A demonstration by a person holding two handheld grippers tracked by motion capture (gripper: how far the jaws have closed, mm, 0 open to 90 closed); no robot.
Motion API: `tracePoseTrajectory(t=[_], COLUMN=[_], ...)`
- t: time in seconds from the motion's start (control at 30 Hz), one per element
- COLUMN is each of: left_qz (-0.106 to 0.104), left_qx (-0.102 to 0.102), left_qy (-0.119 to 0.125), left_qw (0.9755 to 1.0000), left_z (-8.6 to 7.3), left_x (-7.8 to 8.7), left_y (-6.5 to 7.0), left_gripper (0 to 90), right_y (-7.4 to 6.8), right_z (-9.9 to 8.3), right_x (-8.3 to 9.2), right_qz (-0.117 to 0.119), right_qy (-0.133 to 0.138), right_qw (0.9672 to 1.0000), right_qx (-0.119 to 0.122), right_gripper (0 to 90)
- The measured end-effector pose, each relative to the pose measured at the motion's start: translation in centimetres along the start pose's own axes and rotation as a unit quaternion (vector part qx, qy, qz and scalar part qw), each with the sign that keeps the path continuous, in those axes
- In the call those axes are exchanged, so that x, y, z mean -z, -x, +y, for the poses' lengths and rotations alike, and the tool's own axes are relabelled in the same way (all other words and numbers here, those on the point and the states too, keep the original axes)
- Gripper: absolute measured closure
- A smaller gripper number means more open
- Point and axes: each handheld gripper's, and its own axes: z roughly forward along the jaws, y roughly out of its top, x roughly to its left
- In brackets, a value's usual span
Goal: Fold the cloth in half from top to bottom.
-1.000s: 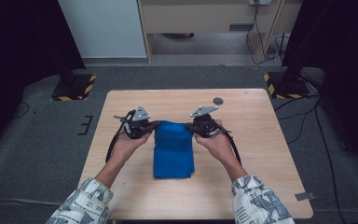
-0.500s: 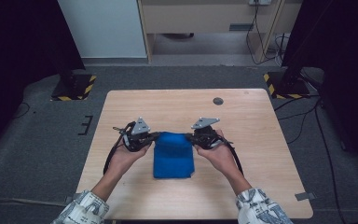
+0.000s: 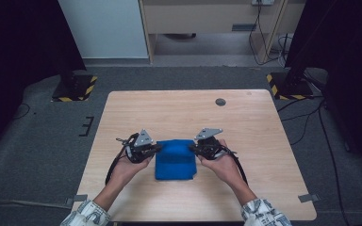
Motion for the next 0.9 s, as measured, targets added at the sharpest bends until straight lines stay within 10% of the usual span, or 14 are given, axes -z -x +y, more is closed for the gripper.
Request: tracePoseTrajectory(t=[0.9], left_qz=[-0.015], left_qx=[0.009], left_qy=[-0.003], left_qw=[0.9998], left_z=[-2.0], left_x=[0.6], left_y=[1.4], left_gripper=[87.7], right_y=[-1.3], right_z=[-1.9], right_x=[0.2], right_qz=[0.016], right_qy=[-0.003], right_qw=[0.9999], right_qx=[-0.001], right_gripper=[85.8])
